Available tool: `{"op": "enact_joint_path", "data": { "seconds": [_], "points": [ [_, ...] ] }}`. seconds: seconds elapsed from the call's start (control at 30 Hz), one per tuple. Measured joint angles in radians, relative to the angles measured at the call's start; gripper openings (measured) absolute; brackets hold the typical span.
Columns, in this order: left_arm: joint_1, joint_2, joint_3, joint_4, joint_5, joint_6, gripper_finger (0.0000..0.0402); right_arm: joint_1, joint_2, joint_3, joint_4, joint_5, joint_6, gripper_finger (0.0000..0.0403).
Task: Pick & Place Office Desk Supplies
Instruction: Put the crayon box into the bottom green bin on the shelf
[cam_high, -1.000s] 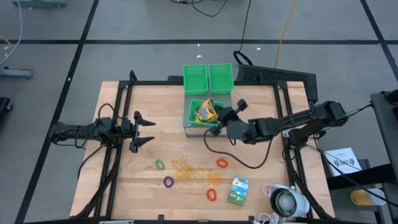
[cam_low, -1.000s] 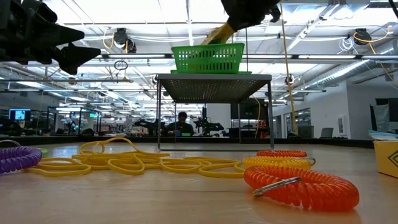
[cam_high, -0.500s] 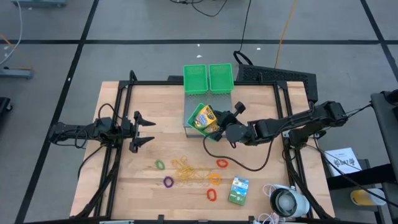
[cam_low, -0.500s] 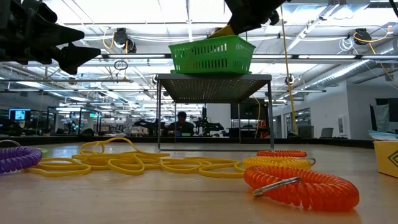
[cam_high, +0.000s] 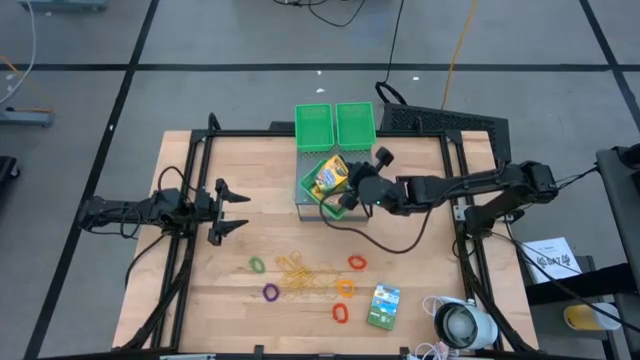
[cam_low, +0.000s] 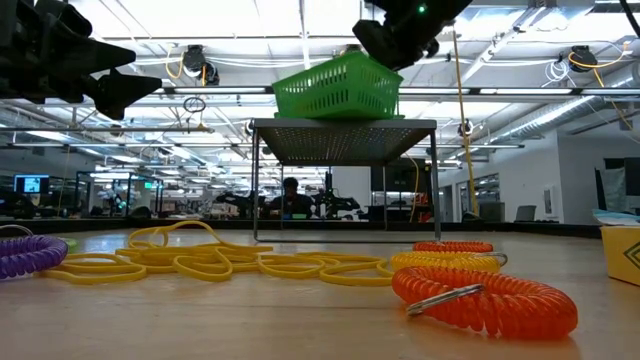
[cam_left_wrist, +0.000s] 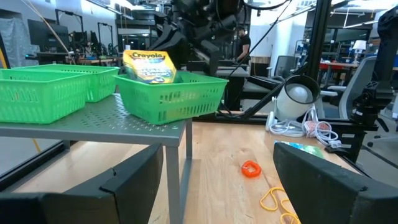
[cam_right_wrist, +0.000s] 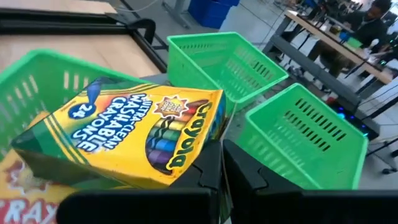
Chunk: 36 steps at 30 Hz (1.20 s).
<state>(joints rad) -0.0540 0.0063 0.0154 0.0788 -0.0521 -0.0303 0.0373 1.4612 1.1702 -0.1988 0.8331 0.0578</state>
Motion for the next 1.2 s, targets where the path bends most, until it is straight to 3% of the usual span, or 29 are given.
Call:
{"op": "enact_joint_path", "data": {
  "seconds": [0.27,0.63,1.03,1.2],
  "points": [
    [0.0,0.0,0.0,0.0,0.0,0.0,0.031,-0.009,-0.002,0.001,0.001,0.0,-0.051,0.0],
    [0.0,0.0,0.0,0.0,0.0,0.0,0.031,-0.044,0.0,0.001,-0.002,-0.001,-0.267,0.0],
    [0.0,0.0,0.0,0.0,0.0,0.0,0.031,-0.023,-0.054,0.0,0.008,-0.003,-0.26,0.0007],
    [0.0,0.0,0.0,0.0,0.0,0.0,0.031,0.005,-0.072,0.0,0.005,-0.147,-0.242,0.0056]
  ]
}}
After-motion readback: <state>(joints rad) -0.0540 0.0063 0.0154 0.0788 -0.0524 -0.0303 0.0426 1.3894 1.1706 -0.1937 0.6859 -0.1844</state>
